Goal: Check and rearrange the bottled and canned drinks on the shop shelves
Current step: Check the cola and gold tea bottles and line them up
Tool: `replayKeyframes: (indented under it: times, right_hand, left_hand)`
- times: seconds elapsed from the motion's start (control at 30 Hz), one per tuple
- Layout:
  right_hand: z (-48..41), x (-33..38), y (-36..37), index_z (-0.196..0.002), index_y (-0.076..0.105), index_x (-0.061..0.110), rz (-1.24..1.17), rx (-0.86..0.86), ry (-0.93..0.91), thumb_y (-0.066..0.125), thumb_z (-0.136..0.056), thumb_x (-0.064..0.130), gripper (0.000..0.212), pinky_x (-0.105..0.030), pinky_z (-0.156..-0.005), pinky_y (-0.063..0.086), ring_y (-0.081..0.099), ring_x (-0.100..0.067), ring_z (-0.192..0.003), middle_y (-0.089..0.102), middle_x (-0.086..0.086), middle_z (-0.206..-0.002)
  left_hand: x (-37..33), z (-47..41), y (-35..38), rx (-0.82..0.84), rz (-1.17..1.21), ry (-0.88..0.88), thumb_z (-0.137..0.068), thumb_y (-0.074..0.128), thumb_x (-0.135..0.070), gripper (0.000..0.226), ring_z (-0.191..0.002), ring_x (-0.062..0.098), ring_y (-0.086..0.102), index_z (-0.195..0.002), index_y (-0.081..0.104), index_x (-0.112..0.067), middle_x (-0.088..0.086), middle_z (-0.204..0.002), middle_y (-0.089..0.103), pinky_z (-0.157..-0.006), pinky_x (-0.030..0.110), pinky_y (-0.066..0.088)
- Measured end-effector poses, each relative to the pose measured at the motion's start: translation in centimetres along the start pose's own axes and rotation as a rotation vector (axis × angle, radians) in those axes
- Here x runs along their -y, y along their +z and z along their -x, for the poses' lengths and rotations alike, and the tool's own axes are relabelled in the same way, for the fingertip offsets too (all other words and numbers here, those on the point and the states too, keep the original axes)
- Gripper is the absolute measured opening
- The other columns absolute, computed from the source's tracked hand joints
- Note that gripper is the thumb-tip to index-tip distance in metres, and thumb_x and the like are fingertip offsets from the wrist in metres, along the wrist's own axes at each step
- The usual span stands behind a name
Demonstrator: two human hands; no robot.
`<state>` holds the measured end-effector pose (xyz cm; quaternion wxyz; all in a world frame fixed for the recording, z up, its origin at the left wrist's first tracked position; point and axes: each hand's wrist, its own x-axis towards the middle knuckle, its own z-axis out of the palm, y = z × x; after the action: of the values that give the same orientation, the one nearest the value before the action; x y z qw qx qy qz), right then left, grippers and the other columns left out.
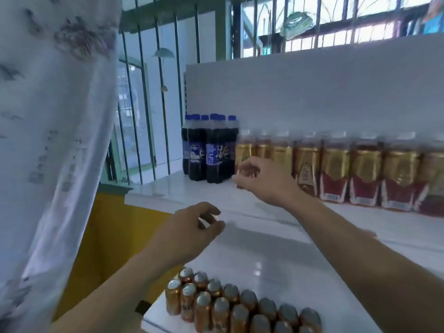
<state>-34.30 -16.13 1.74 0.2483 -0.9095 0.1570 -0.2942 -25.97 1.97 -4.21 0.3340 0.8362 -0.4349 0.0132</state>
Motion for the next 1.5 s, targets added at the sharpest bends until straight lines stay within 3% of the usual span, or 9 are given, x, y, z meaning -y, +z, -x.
replayKeyframes:
  times: [0.13, 0.27, 0.6, 0.77, 0.9, 1.03, 1.2, 1.37, 1.5]
  right_hand:
    - [-7.8, 0.8, 3.4, -0.135, 0.056, 0.028, -0.013, -0.038, -0.048, 0.064, -0.096, 0.043, 0.043, -0.02, -0.074, 0.048, 0.056, -0.007, -0.098, 0.063, 0.009, -0.128]
    - [-14.0, 1.9, 5.4, -0.145, 0.047, 0.024, -0.02, -0.091, -0.08, 0.064, -0.096, 0.037, 0.054, -0.029, -0.095, 0.046, 0.055, -0.015, -0.121, 0.054, 0.003, -0.145]
    - [-25.1, 6.3, 10.1, -0.158, 0.027, 0.021, 0.165, -0.149, -0.12, 0.057, -0.101, 0.036, 0.066, -0.036, -0.112, 0.034, 0.038, -0.023, -0.142, 0.033, -0.002, -0.161]
    - [-29.6, 8.1, 11.1, -0.157, 0.027, 0.017, 0.317, -0.092, 0.021, 0.056, -0.1, 0.035, 0.067, -0.041, -0.11, 0.042, 0.061, -0.029, -0.12, 0.042, -0.009, -0.155]
    - [-30.8, 8.0, 12.2, -0.143, 0.046, 0.02, 0.383, -0.228, 0.044, 0.06, -0.098, 0.04, 0.051, -0.03, -0.092, 0.044, 0.059, -0.024, -0.112, 0.055, -0.005, -0.136]
    - [-30.2, 7.9, 12.6, -0.112, 0.062, 0.03, 0.163, -0.463, 0.008, 0.069, -0.092, 0.037, 0.022, -0.028, -0.087, 0.045, 0.057, -0.009, -0.098, 0.065, 0.009, -0.113]
    - [-27.0, 7.9, 12.1, -0.118, 0.064, 0.033, -0.017, -0.556, -0.197, 0.075, -0.09, 0.034, 0.03, -0.012, -0.08, 0.047, 0.06, 0.006, -0.083, 0.066, 0.022, -0.105]
    - [-24.3, 6.0, 10.5, -0.146, 0.044, 0.031, -0.381, -0.253, -0.173, 0.064, -0.087, 0.048, 0.065, -0.026, -0.098, 0.053, 0.061, -0.003, -0.12, 0.06, 0.01, -0.136]
    - [-23.5, 3.7, 12.2, -0.143, 0.05, 0.021, -0.673, -0.083, -0.031, 0.077, -0.072, 0.047, 0.08, -0.049, -0.098, 0.055, 0.068, -0.031, -0.115, 0.067, -0.01, -0.129]
  left_hand:
    - [3.9, -6.2, -2.1, -0.036, 0.076, -0.002, -0.096, 0.056, -0.05, 0.029, -0.096, -0.001, 0.061, -0.123, 0.056, -0.039, -0.021, -0.111, 0.062, -0.068, 0.02, 0.05]
    - [7.2, -11.7, -3.3, -0.094, 0.193, -0.009, -0.096, 0.058, -0.044, 0.034, -0.097, -0.001, 0.06, -0.129, 0.056, -0.034, -0.02, -0.112, 0.062, -0.071, 0.019, 0.047]
    - [14.6, -25.6, -5.1, -0.1, 0.491, -0.063, -0.092, 0.069, -0.026, 0.04, -0.1, 0.013, 0.059, -0.122, 0.043, -0.029, -0.011, -0.11, 0.057, -0.088, 0.031, 0.044]
    - [17.0, -30.6, -5.1, 0.038, 0.531, 0.08, -0.089, 0.073, -0.023, 0.022, -0.09, 0.006, 0.066, -0.096, 0.055, -0.034, -0.011, -0.1, 0.069, -0.077, 0.023, 0.05]
    - [18.2, -32.3, -4.7, 0.139, 0.551, 0.164, -0.085, 0.076, -0.038, 0.033, -0.097, 0.009, 0.067, -0.112, 0.058, -0.032, -0.01, -0.103, 0.071, -0.092, 0.034, 0.054]
    - [18.6, -32.1, -4.0, 0.157, 0.669, 0.161, -0.08, 0.081, -0.039, 0.056, -0.106, 0.012, 0.065, -0.126, 0.051, -0.029, -0.01, -0.113, 0.069, -0.102, 0.043, 0.05]
    - [18.3, -30.5, -4.9, 0.119, 0.9, 0.238, -0.079, 0.083, -0.023, 0.049, -0.094, -0.003, 0.066, -0.113, 0.051, -0.037, -0.015, -0.109, 0.068, -0.077, 0.014, 0.049]
    - [16.8, -28.4, -6.3, 0.336, 1.051, 0.331, -0.069, 0.084, -0.026, 0.054, -0.101, 0.007, 0.068, -0.117, 0.061, -0.03, -0.011, -0.106, 0.073, -0.09, 0.029, 0.049]
    - [16.5, -27.6, -5.3, 0.536, 1.114, 0.333, -0.075, 0.068, -0.027, 0.054, -0.113, 0.023, 0.066, -0.127, 0.059, -0.018, 0.005, -0.119, 0.071, -0.104, 0.039, 0.047]
